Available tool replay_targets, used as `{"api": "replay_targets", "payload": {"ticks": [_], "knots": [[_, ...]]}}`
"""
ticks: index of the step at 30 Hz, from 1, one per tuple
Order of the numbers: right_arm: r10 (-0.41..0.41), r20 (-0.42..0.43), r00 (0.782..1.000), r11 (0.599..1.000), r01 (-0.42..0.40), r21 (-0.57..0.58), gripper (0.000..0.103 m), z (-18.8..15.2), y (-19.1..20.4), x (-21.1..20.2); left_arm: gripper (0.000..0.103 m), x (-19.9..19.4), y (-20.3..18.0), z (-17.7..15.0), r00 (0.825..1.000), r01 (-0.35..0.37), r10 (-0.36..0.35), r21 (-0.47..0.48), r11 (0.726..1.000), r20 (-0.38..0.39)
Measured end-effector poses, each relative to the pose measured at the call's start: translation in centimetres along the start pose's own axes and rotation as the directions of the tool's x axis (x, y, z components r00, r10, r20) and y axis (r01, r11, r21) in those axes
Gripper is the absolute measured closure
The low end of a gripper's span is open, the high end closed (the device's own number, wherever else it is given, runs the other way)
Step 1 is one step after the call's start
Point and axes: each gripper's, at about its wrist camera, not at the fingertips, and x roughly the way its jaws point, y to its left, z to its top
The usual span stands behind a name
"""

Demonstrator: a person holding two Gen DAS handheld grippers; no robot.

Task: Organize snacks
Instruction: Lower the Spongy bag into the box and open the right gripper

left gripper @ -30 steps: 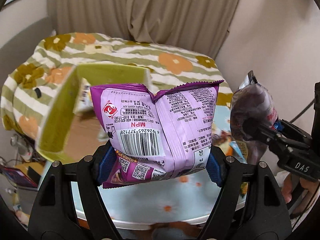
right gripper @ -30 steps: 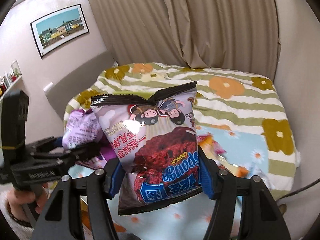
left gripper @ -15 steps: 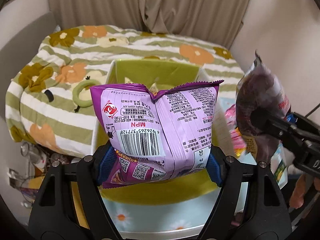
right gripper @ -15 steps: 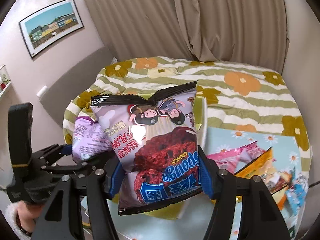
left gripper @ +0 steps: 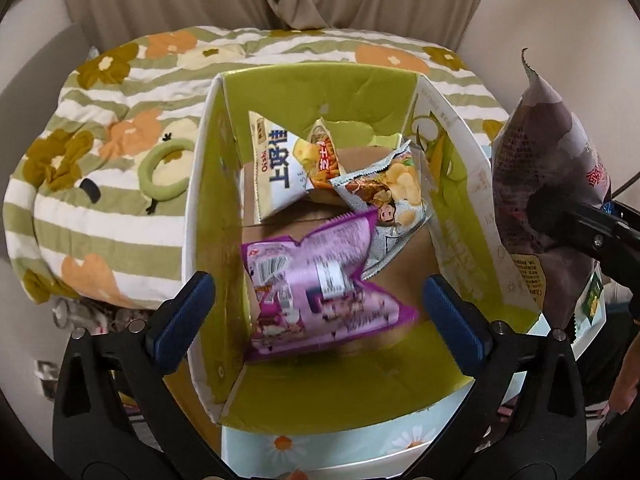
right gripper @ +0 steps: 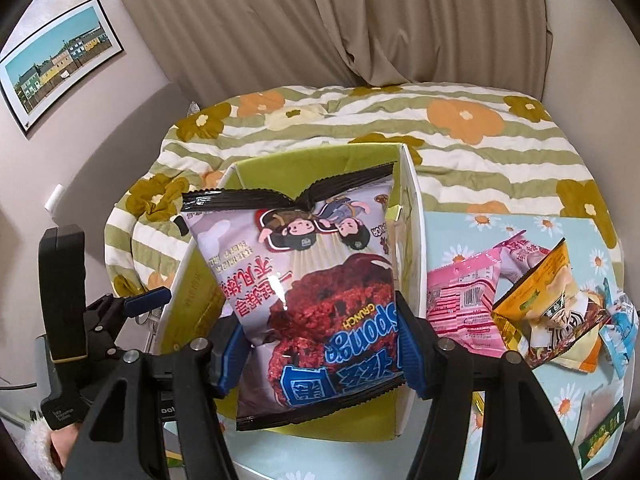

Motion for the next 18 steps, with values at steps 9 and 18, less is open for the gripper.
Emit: {"api": "replay_targets", "payload": {"ticks": [9, 18], "knots": [[0.032, -0.037, 0.999, 0.999, -0.032, 0.001, 0.044, 0.3, -0.1, 0.9, 0.001, -1.5, 0.1, -0.1, 0.998, -0.058, 0.058, 0.007, 0.998, 0.01], [0.055, -0.076, 0.996, 0.998, -0.057, -0.026, 0.043, 0.8, 0.6, 2.2, 0.001, -2.4, 1.3, -1.3, 0.996, -0.094, 0.094, -0.06, 0.994, -0.006]]}}
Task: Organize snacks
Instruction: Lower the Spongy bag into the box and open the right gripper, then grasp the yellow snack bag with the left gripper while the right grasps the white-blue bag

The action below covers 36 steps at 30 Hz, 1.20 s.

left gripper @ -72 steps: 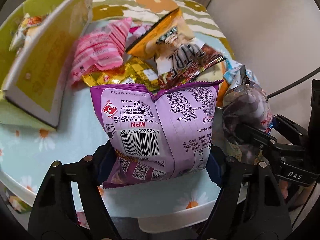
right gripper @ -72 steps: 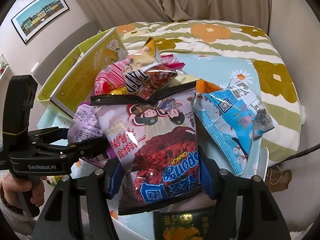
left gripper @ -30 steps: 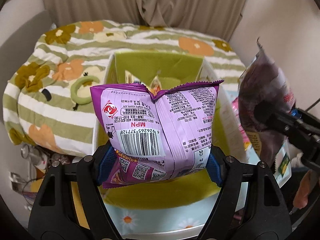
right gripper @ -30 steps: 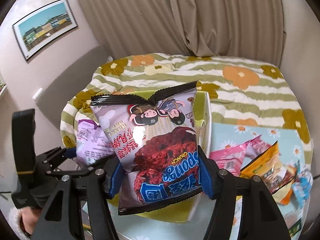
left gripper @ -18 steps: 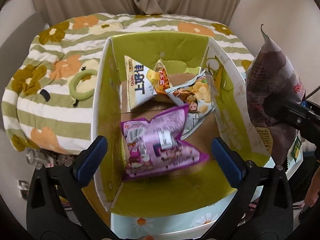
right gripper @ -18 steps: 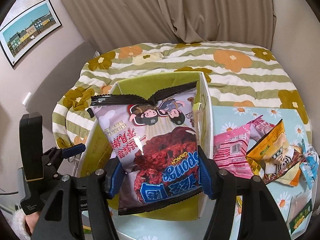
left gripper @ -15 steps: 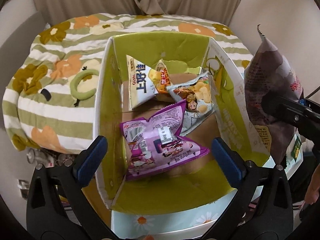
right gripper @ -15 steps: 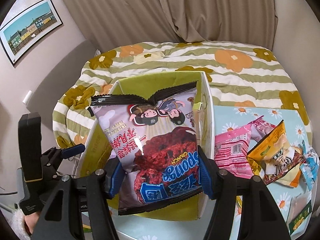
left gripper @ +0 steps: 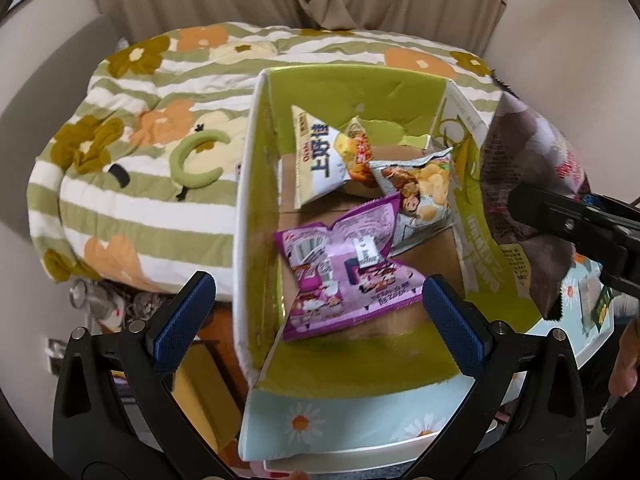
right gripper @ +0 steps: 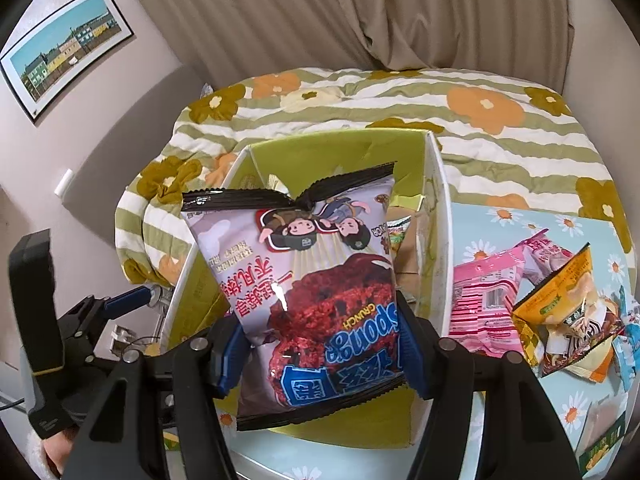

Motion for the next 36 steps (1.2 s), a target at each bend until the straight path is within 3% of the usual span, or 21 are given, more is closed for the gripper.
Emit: {"api": "replay_targets", "payload": {"ticks": [8, 10, 12, 22, 36], "knots": [[-0.008, -0.079, 0.997, 1.0, 0.008, 0.007, 0.038, -0.4, 0.1, 3.2, 0.001, -0.3, 0.8, -1.5, 0.999, -0.031, 0.031, -0.032, 0.999, -0.021], [-0.013, -0.07, 0.997, 1.0, 0.013, 0.013, 0.015, -0.6, 0.0, 3.5, 0.001, -0.3, 0.8, -1.8, 0.999, -0.032, 0.031, -0.037, 0.999, -0.026], [-0.015, -0.053, 0.999, 1.0, 0.015, 0.005, 0.005, -0.9, 0.1, 3.5, 0.001, -0.3, 1.0, -2.0, 0.999, -0.033, 0.032, -0.039, 0.999, -0.028], [-0.045, 0.003, 0.999, 0.998, 0.046, -0.038, 0.005, -1.9, 0.9, 2.2, 0.001, -0.8, 1.2, -2.7, 1.0, -0.013, 0.012, -0.056, 0.998, -0.023], [-0.122, 0.126, 0.984, 0.992, 0.125, -0.013, 0.005, -2.6, 1.7, -4.5, 0.001, -5.6, -0.8, -1.3, 0.995, 0.044, -0.047, 0.036, 0.998, 0.091]]}}
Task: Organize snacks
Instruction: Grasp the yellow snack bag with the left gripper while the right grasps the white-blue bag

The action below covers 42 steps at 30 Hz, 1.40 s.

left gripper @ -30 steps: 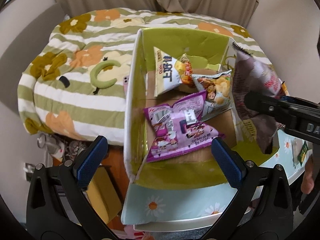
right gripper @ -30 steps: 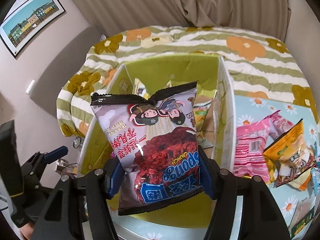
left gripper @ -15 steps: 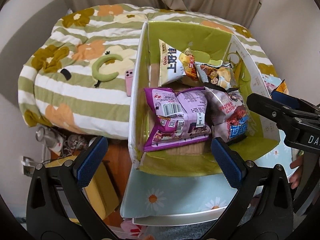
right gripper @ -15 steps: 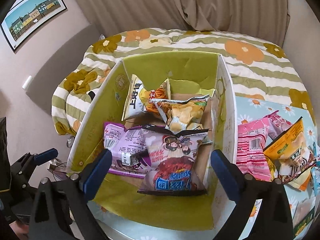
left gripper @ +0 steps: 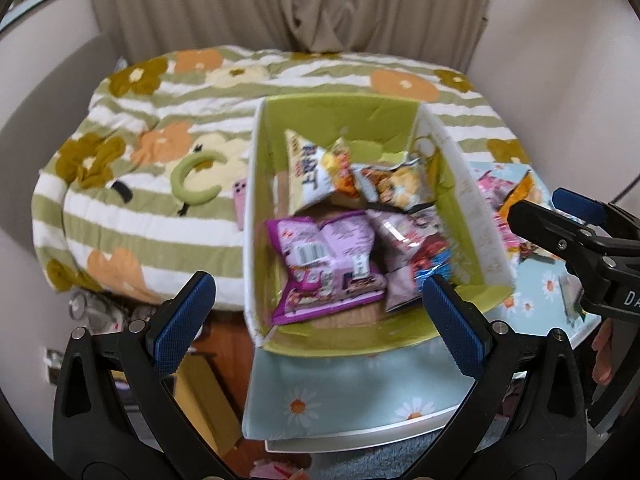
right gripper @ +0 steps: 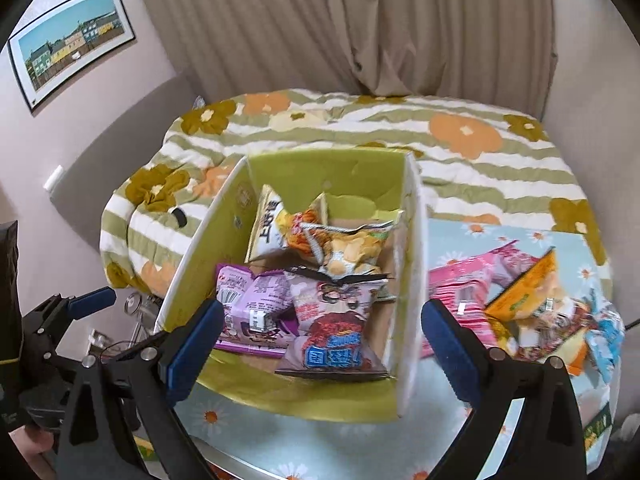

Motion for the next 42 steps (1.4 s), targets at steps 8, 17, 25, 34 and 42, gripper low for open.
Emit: {"api": "replay_targets", "payload": {"ticks": [8, 17, 25, 34, 42], "knots": [[-0.125, 0.072, 0.99, 0.989, 0.118, 0.094, 0.005, -2.1, -2.9, -5.6, 0.001, -1.6, -4.7, 1.0, 0.992, 0.11, -0.117, 0.116, 0.987, 0.057], [-0.252, 0.096, 0.963, 0.941, 0.22, 0.257, 0.005, -5.5, -11.9, -11.5, 0.001, -1.3, -13.6, 1.5, 0.976, 0.198, -0.213, 0.222, 0.955, 0.05], [-0.307, 0.062, 0.95, 0.908, 0.272, 0.319, 0.005, -6.7, -22.1, -14.2, 0.001, 1.7, -22.8, 2.0, 0.97, 0.236, -0.242, 0.205, 0.95, 0.007], [-0.209, -0.02, 0.978, 0.918, 0.203, 0.342, 0.005, -6.5, -32.7, -12.2, 0.001, 6.9, -30.9, 3.2, 0.979, 0.201, -0.198, 0.077, 0.977, -0.05], [-0.109, -0.109, 0.988, 0.916, 0.142, 0.376, 0.005, -6.0, -38.3, -7.1, 0.001, 13.0, -32.8, 4.9, 0.984, 0.14, -0.152, -0.118, 0.983, -0.098]]}}
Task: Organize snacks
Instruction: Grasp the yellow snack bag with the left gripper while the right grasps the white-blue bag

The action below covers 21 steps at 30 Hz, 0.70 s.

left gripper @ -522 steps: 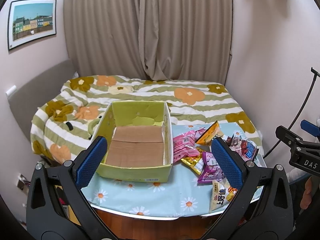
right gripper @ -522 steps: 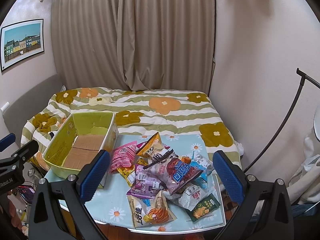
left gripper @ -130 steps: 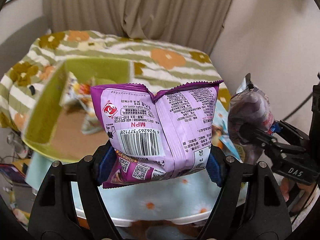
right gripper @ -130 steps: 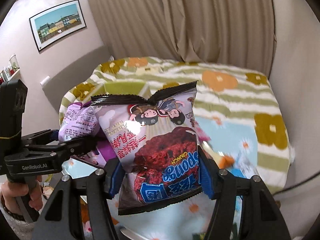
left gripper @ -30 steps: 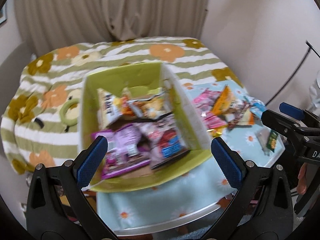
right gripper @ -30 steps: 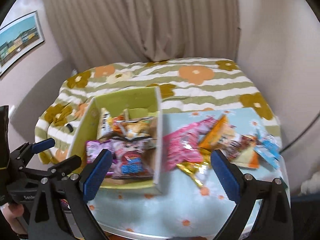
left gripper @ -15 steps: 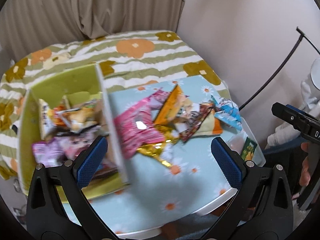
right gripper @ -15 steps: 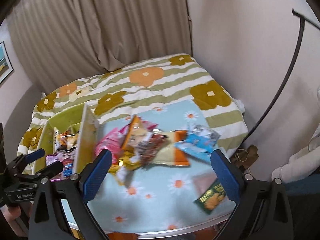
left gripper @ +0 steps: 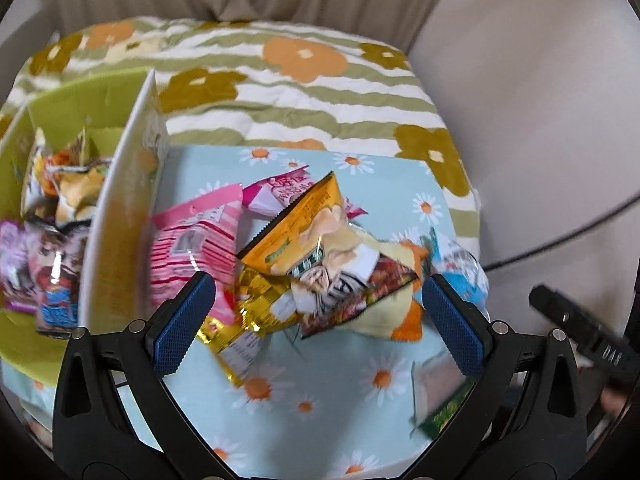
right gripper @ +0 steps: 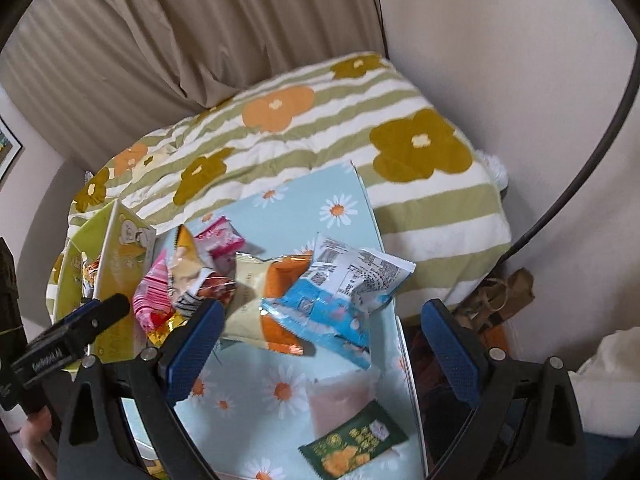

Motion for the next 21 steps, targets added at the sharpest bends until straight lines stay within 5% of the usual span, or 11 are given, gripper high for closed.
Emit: {"api": "replay_targets", "payload": {"ticks": [14, 21], "knots": [[0.073, -0.161, 0.984, 0.994, -0.059, 0.092, 0.005, 1.2, -2.3, 8.2, 0.001, 8.7, -0.1, 1.3, 0.987, -0.012, 0.003, -0.053, 0.999, -0.158], [0.067, -0.22, 0.973, 0.991, -0.04, 0.125, 0.005, 1.1, -2.3, 10.5, 0.004, 11.0, 0.1, 1.5, 0.984, -0.013, -0.002, -0.079, 0.997, -0.178]]}}
